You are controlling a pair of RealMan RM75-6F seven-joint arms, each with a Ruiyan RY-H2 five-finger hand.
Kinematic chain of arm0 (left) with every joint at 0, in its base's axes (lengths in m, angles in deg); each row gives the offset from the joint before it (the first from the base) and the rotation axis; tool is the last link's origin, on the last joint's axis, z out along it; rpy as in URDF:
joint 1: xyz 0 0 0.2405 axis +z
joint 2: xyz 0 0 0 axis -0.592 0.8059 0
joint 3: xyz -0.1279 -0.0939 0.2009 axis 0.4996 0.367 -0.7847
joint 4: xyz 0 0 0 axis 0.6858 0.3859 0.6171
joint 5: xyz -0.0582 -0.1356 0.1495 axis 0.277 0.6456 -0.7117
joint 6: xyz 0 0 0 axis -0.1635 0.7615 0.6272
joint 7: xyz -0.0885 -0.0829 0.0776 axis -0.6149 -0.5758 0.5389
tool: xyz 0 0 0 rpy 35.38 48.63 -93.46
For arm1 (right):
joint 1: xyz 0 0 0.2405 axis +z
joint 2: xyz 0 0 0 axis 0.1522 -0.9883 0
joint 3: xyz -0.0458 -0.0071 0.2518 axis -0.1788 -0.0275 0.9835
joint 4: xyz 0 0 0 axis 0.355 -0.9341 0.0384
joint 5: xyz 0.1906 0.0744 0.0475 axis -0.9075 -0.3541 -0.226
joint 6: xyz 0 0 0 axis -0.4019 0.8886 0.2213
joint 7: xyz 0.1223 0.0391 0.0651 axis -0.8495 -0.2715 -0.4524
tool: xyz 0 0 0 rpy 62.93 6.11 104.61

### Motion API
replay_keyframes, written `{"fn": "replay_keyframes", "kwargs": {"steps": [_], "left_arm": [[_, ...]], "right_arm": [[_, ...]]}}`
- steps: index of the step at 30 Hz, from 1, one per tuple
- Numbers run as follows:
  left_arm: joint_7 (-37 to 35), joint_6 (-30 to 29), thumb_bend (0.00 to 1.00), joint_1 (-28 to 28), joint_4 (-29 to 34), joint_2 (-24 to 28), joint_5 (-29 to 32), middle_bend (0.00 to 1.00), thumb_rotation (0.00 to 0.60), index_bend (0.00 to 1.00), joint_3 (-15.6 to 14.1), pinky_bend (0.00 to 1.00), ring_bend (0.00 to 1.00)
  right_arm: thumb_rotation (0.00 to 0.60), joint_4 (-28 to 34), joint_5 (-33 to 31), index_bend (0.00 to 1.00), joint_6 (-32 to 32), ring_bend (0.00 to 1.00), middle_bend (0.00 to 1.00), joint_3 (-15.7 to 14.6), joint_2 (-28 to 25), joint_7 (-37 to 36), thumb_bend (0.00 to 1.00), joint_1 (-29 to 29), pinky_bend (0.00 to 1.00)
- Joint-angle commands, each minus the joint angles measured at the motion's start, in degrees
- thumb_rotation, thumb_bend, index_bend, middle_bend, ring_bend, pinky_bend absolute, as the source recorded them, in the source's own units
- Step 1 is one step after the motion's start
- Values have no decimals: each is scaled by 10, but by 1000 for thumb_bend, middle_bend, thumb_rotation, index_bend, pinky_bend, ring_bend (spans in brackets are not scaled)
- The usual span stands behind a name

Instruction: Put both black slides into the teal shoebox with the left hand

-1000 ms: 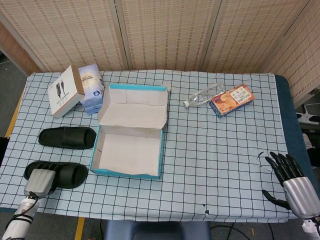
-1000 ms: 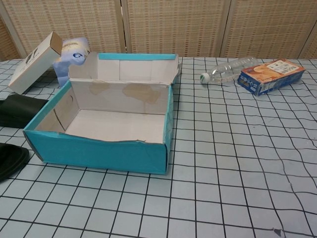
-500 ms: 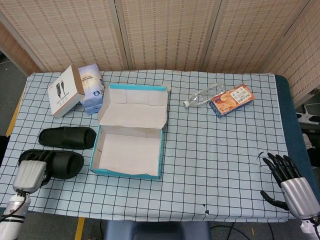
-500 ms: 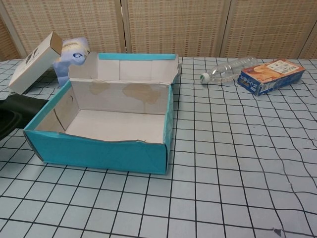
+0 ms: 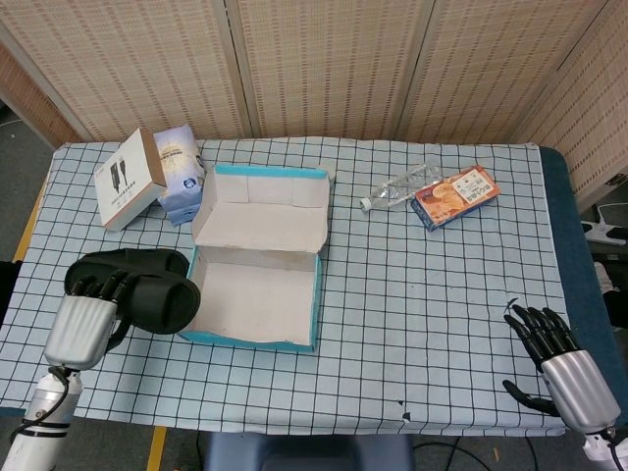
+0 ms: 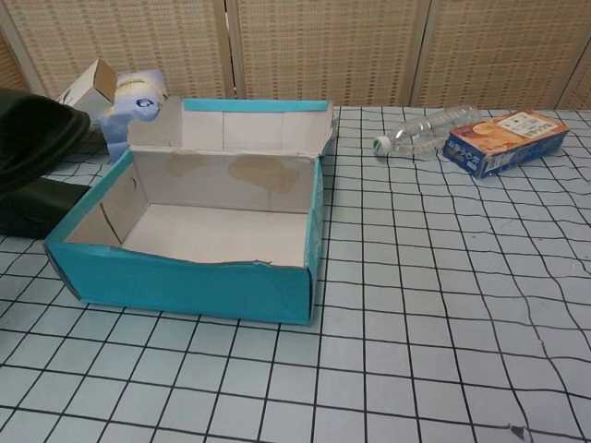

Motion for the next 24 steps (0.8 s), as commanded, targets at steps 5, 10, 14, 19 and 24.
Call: {"fn": "replay_keyframes", "kwargs": {"steps": [5,10,14,19,24], "left_arm": [[184,63,383,-111,79,-121,89,607,600,487,59,312,453],[278,66,380,-170,72,-215,146,616,600,492,75,337,471],[329,58,380,-208,55,-272,201,614,600,491,83,338,471],[349,56,381,-243,20,-315,243,613,600,491,89,341,473],[349,51,381,-268,-13,-335,293,623,600,491,101,354,484]], "right_arm": [[528,-4,-5,0,-9,0,0,-1,-5,-22,153,7,0],[529,-7,-9,0,-22,0,0,-3,-8,-41,153,15,0],[528,-10,-11,0,-27,0,0,-4,-12,-59,152,20,0],[528,-14,-7,0,-26,0,0,-7,-15,-74,152,22,0],[528,-17,-6,0,-20,0,0,-8,-17,-83,153,21,0]]}}
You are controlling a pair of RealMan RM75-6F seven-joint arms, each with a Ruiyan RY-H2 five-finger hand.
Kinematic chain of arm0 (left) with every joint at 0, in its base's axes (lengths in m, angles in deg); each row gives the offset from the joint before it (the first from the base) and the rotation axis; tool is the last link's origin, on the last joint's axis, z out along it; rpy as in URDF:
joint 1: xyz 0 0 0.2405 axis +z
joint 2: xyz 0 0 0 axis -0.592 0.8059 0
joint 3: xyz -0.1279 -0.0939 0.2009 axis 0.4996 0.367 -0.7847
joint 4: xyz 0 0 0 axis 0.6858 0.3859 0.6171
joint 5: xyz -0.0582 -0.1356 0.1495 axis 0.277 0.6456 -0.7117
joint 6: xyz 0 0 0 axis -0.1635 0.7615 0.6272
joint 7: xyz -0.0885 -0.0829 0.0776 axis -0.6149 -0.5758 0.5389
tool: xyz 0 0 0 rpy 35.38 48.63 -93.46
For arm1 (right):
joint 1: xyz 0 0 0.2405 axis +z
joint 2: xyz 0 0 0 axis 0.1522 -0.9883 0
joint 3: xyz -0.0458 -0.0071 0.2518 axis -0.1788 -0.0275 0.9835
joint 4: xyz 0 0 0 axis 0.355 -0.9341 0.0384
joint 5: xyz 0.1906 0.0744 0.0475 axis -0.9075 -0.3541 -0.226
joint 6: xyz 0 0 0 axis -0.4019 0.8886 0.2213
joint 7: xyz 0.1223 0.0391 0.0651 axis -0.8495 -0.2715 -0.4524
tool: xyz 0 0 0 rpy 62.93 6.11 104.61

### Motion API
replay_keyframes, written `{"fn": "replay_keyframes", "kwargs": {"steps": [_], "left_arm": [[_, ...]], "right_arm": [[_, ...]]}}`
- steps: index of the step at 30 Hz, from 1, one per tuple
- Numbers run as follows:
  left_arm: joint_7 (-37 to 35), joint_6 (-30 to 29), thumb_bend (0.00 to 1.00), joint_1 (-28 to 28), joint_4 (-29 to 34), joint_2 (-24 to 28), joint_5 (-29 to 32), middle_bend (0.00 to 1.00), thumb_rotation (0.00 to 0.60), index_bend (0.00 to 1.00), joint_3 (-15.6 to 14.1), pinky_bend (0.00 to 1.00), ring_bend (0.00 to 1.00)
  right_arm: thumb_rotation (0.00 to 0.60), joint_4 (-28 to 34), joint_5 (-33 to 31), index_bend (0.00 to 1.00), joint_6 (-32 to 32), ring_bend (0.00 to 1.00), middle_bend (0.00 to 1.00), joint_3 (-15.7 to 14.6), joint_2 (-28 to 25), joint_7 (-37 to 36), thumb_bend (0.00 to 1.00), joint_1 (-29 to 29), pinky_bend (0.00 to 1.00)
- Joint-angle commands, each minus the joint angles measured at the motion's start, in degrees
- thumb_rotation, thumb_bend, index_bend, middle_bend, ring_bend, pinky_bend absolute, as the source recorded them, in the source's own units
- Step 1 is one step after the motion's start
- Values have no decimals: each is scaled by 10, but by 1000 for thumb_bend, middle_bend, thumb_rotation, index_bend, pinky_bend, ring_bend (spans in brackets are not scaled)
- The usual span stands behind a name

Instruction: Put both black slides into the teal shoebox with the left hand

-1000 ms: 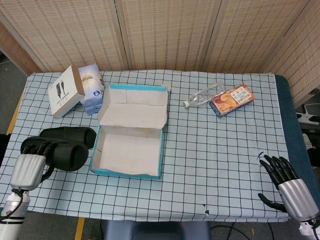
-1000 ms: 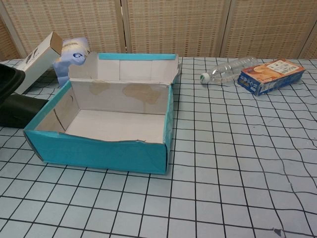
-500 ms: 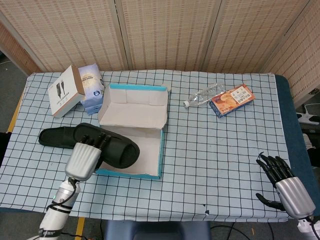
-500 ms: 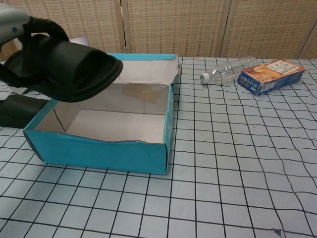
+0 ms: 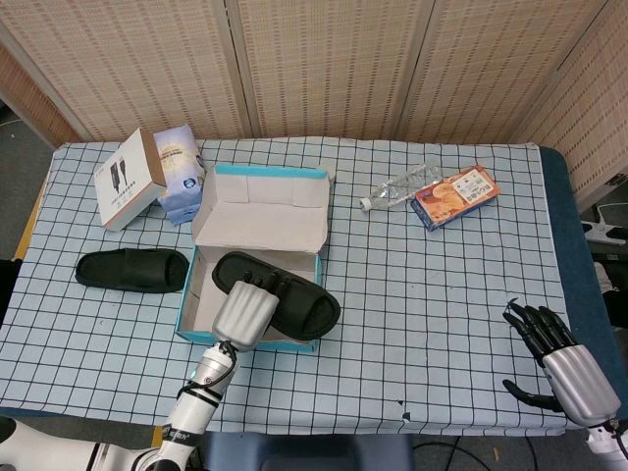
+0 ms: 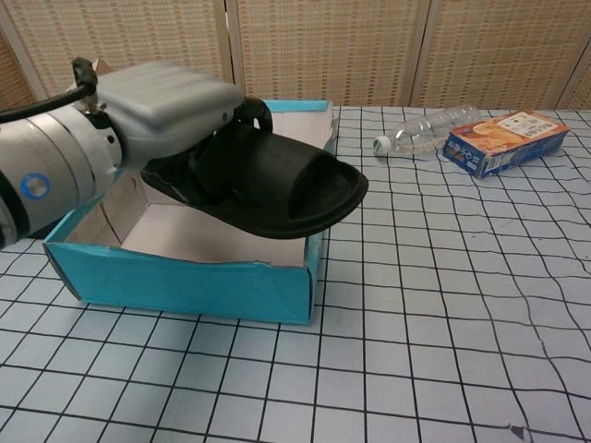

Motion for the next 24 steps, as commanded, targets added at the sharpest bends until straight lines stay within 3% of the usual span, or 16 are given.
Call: {"fn": "replay_keyframes", "kwargs": {"steps": [1,11,19,24], "left_arm": [[0,-2,381,-21,-25,-15,36,625,600,491,12,358,488],[-18,-8,389,-60,-64,-15,118,662,600,447,39,431,540],[-23,13,389,-88,-105,-6,247,673,600,435,51,444,550],[-53,29,389,-103,-139,-3,279,681,600,428,54,456,563]], "right_arm": [[528,-1,-2,0,0,0,0,0,-1,-3,152,0,0],[528,-2,-2,0,-5,0,0,-2,0,-2,152,4,0],[528,0,0,0,8,0,0,-3,-3,-5,152,-1,0],[528,-1,2,0,9,0,0,-4,-4,-7,152,-2,0]]}}
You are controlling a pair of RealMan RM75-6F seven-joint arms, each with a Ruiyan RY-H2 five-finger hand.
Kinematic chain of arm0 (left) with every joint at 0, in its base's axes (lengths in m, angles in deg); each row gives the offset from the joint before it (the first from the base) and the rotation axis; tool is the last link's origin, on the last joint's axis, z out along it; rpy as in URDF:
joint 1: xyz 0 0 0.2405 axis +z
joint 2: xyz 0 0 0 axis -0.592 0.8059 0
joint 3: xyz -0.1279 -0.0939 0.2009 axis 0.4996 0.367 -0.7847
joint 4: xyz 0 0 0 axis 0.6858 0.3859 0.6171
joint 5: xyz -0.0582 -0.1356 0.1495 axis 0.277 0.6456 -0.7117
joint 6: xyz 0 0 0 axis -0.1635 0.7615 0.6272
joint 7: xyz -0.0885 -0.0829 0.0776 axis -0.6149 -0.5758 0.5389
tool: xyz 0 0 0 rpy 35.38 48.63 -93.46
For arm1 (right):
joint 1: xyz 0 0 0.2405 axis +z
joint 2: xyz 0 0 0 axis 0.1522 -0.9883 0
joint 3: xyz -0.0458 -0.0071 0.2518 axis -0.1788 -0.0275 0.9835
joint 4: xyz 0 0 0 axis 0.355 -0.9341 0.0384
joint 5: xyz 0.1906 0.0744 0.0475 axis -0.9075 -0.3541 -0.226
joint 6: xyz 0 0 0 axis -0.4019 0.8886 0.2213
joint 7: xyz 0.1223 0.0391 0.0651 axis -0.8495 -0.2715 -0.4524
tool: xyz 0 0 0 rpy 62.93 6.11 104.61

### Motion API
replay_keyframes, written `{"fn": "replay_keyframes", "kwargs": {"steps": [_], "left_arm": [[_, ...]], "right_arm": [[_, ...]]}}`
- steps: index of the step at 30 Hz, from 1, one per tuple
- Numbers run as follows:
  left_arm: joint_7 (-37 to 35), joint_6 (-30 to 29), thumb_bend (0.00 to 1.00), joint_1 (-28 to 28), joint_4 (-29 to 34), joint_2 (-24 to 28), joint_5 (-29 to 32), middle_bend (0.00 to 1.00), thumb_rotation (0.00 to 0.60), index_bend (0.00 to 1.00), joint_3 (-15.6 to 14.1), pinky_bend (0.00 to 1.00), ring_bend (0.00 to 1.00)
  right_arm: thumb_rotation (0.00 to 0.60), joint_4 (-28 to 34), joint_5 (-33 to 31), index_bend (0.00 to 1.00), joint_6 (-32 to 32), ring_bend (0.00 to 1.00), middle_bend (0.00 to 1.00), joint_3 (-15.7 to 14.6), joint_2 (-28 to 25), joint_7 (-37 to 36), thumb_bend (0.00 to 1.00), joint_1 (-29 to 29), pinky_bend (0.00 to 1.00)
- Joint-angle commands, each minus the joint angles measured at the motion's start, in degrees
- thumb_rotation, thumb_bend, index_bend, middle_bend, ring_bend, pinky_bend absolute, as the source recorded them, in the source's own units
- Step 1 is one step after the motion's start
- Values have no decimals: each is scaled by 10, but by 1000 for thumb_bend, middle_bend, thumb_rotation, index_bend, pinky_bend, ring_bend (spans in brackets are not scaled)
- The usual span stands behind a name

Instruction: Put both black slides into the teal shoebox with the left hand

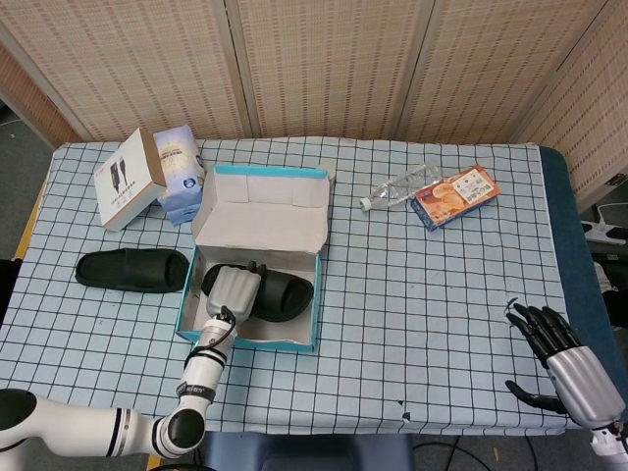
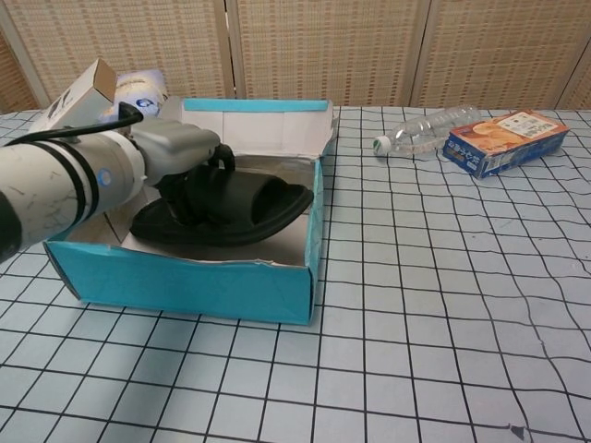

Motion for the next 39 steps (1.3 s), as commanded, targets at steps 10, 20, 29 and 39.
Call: {"fn": "replay_keyframes", "kwargs": {"steps": [10,20,29,39], "left_arm": [[-77,12,391,-36,-111,-28,-1,712,600,409,-11,510,596],[-101,33,389,-48,-186,-72,-1,600,600,246,-39,518,561],[-110,20,381,-47,-114,-43,-56,1,563,0,-64,226,7],[-60,-5,354,-61,-39,-4,-33,0,577,0,-69,98,0]], "right_arm": [[529,3,8,0,-15,0,0,-8,2,6,153,6,0],[528,7,13,0,-25,0,0,-14,2,9,152,10,0],[529,8,17,0,-28,0,0,-18,2,11,153,12,0],[528,10,24,0,-23,0,0,-22,2,14,153,11,0]]}}
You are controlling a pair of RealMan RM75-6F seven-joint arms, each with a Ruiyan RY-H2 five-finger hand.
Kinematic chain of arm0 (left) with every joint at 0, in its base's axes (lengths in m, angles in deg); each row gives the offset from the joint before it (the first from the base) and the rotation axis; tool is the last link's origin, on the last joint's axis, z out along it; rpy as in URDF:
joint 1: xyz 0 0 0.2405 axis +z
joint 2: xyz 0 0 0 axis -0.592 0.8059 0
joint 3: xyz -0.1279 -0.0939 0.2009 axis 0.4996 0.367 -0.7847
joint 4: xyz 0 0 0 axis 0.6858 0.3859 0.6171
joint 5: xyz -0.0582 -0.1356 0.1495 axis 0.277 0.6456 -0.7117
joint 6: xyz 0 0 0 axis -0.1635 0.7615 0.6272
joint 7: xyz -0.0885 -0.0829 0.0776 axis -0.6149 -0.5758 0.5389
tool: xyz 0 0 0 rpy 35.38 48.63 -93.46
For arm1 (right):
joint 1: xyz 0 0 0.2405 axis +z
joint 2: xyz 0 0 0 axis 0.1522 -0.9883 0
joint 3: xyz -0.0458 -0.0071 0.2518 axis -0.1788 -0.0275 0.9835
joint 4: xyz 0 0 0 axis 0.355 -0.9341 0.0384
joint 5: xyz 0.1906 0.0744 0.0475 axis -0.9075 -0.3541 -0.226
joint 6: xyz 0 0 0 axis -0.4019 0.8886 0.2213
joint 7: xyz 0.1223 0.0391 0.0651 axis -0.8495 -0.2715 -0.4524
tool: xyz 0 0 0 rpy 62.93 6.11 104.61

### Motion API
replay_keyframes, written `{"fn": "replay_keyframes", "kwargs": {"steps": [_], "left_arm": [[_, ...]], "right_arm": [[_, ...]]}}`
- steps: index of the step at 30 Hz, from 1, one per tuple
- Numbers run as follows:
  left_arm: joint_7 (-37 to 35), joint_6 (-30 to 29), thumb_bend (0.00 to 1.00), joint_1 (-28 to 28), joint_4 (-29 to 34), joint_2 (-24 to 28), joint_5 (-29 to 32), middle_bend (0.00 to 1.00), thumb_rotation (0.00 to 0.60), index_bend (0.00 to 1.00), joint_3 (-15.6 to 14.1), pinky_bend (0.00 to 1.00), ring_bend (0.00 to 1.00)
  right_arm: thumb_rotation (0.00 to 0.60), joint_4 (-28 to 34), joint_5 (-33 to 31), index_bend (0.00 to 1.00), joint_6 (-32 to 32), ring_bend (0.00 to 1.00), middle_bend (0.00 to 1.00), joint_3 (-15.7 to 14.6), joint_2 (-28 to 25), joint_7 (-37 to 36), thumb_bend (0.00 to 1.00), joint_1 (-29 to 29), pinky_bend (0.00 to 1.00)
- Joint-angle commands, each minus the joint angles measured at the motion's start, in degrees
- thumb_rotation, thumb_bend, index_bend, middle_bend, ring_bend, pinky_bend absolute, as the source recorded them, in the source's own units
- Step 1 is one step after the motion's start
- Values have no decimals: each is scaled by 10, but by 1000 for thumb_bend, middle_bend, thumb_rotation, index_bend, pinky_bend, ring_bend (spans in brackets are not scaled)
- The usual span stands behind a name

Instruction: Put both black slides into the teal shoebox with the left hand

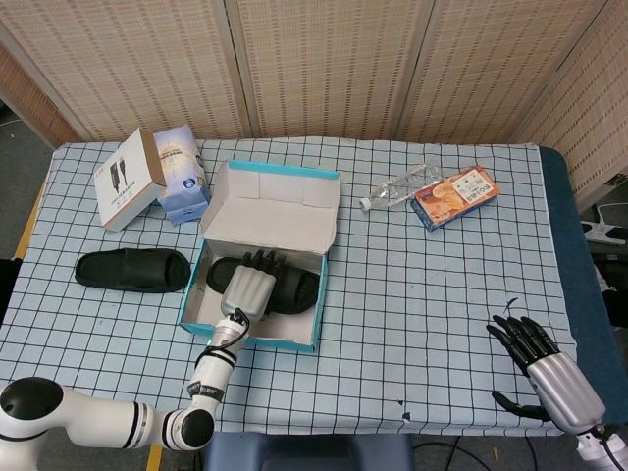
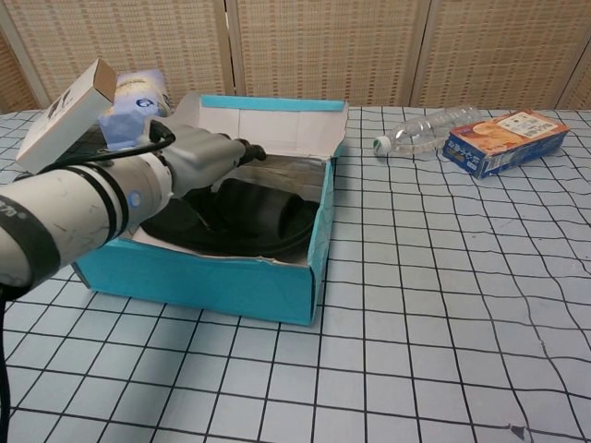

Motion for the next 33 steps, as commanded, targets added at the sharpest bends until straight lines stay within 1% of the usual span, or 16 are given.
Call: {"fn": "replay_keyframes", "kwargs": {"steps": [1,5,7,9,11,12,14,16,18,21,23,26,30,33], "left_arm": [[12,-12,358,-6,33,22,12,0,580,0,3,98,0],[0,-35,381,2,97,55,-15,0,592,0,3,99,0],[-20,-50,383,15,138,84,-59,0,599,0,-5,101,0],[-44,-77,384,38,173,118,-124,0,600,0,-25,102,0],[-70,-102,383,65,200,152,-169,0,598,0,-42,102,0],[-87,-115,383,84,213,177,-186,0,598,0,-53,102,0],[-118,-123,380,112,219,220,-195,0,600,0,-67,102,0],[-149,-116,379,132,213,252,-184,0,600,0,-74,101,0],[-190,-94,378,149,194,282,-168,0,600,0,-76,101,0],[-250,-53,378,166,151,312,-150,0,599,0,-74,100,0],[-274,-27,378,171,123,323,-138,0,599,0,-74,100,0],[-291,11,377,176,86,328,-109,0,599,0,-77,100,0],[-278,54,375,170,37,301,-89,0,600,0,-91,100,0],[-275,59,372,168,28,293,-89,0,600,0,-93,99,0]], "right_arm": [[528,-1,0,0,2,0,0,0,0,-1,153,0,0],[529,-2,0,0,2,0,0,0,0,-1,153,0,0],[528,-2,2,0,3,0,0,0,0,-1,153,0,0],[529,-3,5,0,12,0,0,0,0,-2,152,-2,0],[528,-3,8,0,23,0,0,0,-2,-1,152,-7,0],[528,-3,10,0,31,0,0,0,-3,-1,152,-10,0],[528,-2,13,0,43,0,0,1,-3,1,153,-15,0],[528,0,18,0,54,0,0,2,-3,4,153,-18,0],[528,6,26,0,64,0,0,3,-7,7,152,-19,0],[528,25,51,0,85,0,0,6,-22,16,152,-18,0],[528,38,67,0,96,0,0,5,-33,26,152,-20,0],[528,57,81,0,103,0,0,3,-45,36,152,-21,0],[529,77,87,0,96,0,0,3,-53,54,152,-20,0],[528,82,88,0,95,0,0,3,-54,58,152,-20,0]]}}
